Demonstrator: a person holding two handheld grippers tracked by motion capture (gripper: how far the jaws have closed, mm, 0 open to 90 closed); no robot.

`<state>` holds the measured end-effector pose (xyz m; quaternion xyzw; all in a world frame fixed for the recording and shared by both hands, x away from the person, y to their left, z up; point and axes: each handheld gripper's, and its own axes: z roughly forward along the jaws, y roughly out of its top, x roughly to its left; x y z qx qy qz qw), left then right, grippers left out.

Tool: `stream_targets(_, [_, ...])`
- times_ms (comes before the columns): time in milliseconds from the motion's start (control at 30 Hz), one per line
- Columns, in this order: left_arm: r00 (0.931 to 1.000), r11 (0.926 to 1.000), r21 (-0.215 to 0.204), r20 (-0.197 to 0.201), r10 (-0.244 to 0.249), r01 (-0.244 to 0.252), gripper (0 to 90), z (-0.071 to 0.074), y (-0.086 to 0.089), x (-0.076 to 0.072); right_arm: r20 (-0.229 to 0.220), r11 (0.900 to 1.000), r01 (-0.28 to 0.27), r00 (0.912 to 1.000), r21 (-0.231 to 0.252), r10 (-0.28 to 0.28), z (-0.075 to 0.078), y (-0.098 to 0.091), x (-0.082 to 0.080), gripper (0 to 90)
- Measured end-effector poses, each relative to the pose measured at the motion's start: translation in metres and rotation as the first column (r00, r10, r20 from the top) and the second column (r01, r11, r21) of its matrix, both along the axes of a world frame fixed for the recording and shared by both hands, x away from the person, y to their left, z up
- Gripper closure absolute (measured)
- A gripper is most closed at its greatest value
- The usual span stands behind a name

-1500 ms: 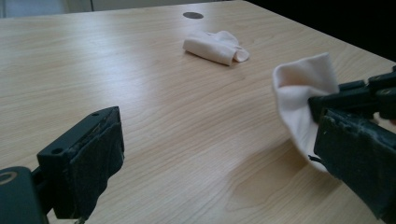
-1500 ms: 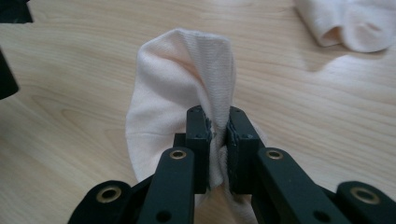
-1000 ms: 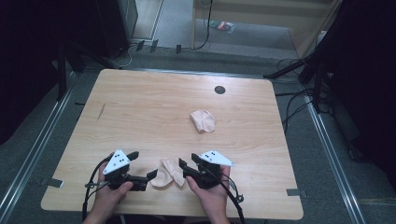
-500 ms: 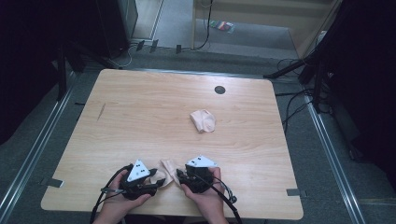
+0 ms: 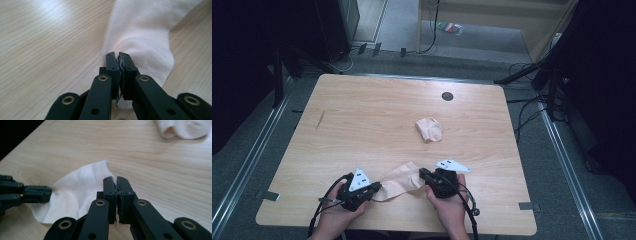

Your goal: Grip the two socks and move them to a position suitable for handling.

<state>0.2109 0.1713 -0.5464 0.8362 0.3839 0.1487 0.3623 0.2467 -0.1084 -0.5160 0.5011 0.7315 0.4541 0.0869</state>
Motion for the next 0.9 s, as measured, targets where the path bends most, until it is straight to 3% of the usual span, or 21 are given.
stream_targets(133, [0.9992,0.9989,0.027,-0.016,-0.038,0.038,89.8,0.003,0.010,0.006,-0.005,0.9998,-0.005,1.0000,-0.021,0.005,0.001,-0.010,0.003,88.9])
stream_targets(333, [0.9986,0.9969,0.059,0.002,-0.054,0.053,90.0,0.003,0.015,0.009,-0.019,0.9960,0.013,0.9997,-0.089,-0.015,-0.001,-0.015,0.002,89.6])
stream_targets(433, [0.9989,0.9980,0.045,0.017,-0.044,0.043,90.0,0.002,0.017,0.011,-0.073,0.9979,0.020,0.9970,-0.061,-0.025,-0.005,-0.024,0.002,89.6])
stream_targets(633, [0.9996,0.9982,-0.052,0.008,-0.028,0.029,87.8,-0.003,0.020,0.016,-0.134,0.9975,-0.060,0.9894,-0.037,0.055,-0.014,-0.014,-0.005,88.0])
stream_targets(700, [0.9998,0.9931,-0.116,0.001,-0.018,0.018,75.0,-0.002,0.022,0.017,-0.144,0.9977,-0.067,0.9874,-0.009,0.065,-0.016,-0.010,-0.004,76.0])
stream_targets(733, [0.9999,0.9914,-0.130,0.011,-0.006,0.008,67.8,0.000,0.023,0.016,-0.127,0.9978,-0.062,0.9902,-0.023,0.058,-0.016,-0.009,-0.003,66.7])
stream_targets(833, [0.9995,0.9854,-0.170,0.030,0.011,-0.006,60.1,0.008,0.029,0.012,-0.079,0.9988,-0.048,0.9958,-0.011,0.047,-0.013,-0.011,-0.005,63.1])
stream_targets(900, [0.9997,0.9868,-0.162,0.024,0.005,-0.001,61.2,0.009,0.030,0.009,-0.037,0.9996,-0.027,0.9990,0.001,0.027,-0.011,-0.011,-0.005,64.8])
